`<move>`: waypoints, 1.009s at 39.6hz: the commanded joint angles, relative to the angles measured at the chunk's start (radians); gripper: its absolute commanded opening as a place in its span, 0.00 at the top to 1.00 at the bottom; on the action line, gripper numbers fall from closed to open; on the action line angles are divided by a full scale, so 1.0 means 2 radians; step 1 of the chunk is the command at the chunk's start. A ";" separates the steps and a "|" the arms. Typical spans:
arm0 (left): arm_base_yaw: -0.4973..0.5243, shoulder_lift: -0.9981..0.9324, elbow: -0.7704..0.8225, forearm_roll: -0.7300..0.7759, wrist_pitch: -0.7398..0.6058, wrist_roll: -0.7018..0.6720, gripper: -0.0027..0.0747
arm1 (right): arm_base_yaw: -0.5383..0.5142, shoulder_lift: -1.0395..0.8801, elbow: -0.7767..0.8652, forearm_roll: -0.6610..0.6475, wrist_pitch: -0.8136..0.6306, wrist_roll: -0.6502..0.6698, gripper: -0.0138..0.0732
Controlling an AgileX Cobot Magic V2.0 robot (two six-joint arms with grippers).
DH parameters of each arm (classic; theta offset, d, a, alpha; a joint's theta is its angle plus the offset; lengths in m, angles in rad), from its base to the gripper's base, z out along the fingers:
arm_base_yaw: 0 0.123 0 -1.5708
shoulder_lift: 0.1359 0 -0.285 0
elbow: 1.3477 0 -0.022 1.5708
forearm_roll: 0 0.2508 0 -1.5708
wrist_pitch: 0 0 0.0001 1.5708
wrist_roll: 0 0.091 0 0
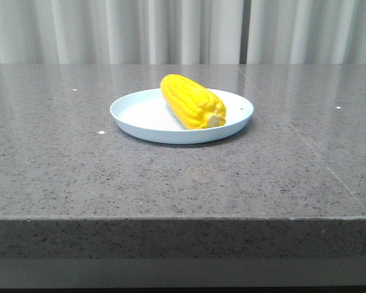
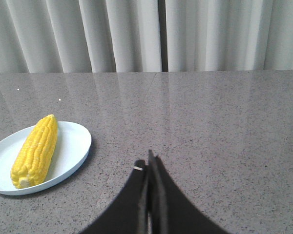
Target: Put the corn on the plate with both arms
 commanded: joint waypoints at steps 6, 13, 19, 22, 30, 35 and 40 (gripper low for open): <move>0.001 -0.009 0.011 -0.005 -0.047 0.001 0.99 | -0.003 0.005 -0.012 -0.010 -0.041 -0.002 0.92; 0.001 -0.009 0.011 -0.005 -0.047 0.001 0.99 | -0.003 0.005 -0.012 -0.010 -0.041 -0.002 0.92; 0.001 -0.009 0.011 -0.005 -0.047 0.001 0.99 | -0.003 0.005 -0.012 -0.010 -0.041 -0.002 0.92; 0.001 -0.009 0.011 -0.005 -0.047 0.001 0.99 | -0.003 0.005 -0.012 -0.010 -0.041 -0.002 0.92; 0.001 -0.009 0.011 -0.005 -0.047 0.001 0.99 | -0.003 0.005 -0.007 -0.012 -0.049 -0.002 0.92; 0.001 -0.009 0.011 -0.005 -0.047 0.001 0.99 | -0.013 -0.001 0.026 0.006 -0.095 -0.035 0.92; 0.001 -0.009 0.011 -0.005 -0.047 0.001 0.99 | -0.052 -0.023 0.095 0.092 -0.172 -0.133 0.92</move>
